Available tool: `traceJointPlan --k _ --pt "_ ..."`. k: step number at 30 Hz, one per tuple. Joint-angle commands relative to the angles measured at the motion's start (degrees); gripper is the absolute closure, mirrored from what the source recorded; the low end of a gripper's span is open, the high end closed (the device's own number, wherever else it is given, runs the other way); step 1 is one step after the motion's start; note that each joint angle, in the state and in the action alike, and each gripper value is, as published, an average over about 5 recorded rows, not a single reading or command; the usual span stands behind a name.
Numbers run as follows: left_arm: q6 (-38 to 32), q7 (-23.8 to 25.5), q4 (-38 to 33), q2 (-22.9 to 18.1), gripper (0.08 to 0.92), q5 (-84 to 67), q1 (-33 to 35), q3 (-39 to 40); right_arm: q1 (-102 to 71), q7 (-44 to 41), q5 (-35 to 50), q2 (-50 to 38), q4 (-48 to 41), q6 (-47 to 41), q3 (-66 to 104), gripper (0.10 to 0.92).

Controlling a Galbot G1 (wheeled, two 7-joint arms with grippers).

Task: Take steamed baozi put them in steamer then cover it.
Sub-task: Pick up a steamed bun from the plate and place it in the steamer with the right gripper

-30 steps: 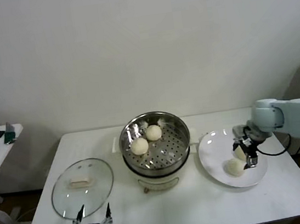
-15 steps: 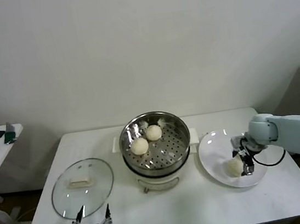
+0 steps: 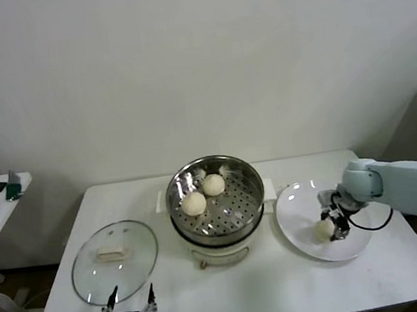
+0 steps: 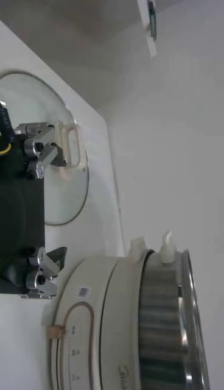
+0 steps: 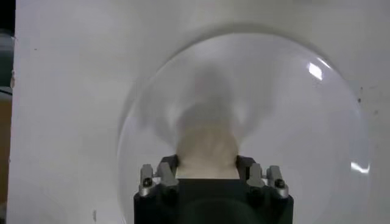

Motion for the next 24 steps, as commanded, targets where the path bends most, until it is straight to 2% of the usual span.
traceJointPlan --k 1,8,13,20,24 --pt "0.18 -0.05 -0.24 -0.16 0.177 0.31 0.04 -0.04 17.14 -3.97 -0.15 2.57 1.98 5.37 -9.92 0.39" --pt "0.07 -0.17 -0.32 0.23 0.177 0.45 0.4 -0.44 44.5 -9.82 7.12 14.35 2.3 20.9 -19.52 0.392" --pt "-0.19 -0.23 -0.24 0.52 0.177 0.44 0.65 -0.52 50.65 -10.11 9.17 21.92 5.5 27.77 -14.9 0.389" --pt "0.08 -0.22 -0.16 0.27 0.177 0.52 0.01 -0.45 45.88 -4.18 2.93 30.71 19.27 29.63 -9.25 0.392" --pt "0.17 -0.22 -0.19 0.38 0.177 0.27 -0.09 -0.89 38.62 -2.31 -4.76 34.97 21.92 29.89 -8.46 0.397"
